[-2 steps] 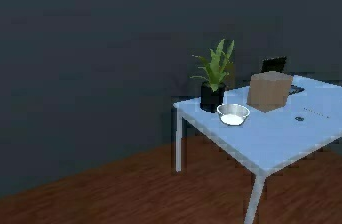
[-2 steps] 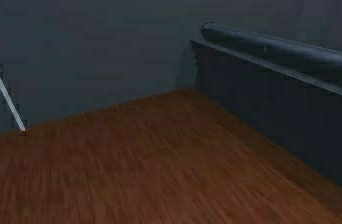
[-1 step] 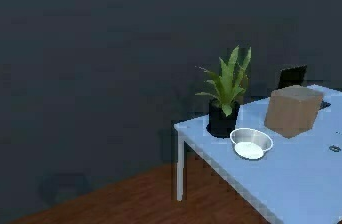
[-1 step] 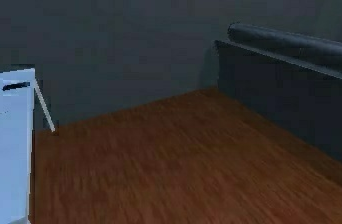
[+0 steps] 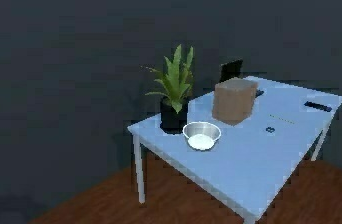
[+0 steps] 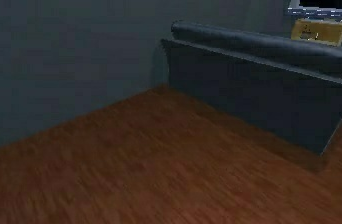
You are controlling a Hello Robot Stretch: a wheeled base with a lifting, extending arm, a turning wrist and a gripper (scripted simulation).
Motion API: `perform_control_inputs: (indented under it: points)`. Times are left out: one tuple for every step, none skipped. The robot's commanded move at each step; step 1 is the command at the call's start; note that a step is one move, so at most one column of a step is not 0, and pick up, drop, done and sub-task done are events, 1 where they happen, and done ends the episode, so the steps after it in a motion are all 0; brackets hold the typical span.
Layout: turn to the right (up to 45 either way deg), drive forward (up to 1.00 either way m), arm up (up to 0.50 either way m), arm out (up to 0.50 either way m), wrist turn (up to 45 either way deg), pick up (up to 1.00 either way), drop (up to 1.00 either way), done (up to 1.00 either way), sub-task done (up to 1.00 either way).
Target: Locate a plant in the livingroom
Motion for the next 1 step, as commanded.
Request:
perform_control_inputs:
  points:
    - [0.0, 0.0, 0.0, 0.0, 0.0, 0.0, 0.0, 1.0, 0.0]
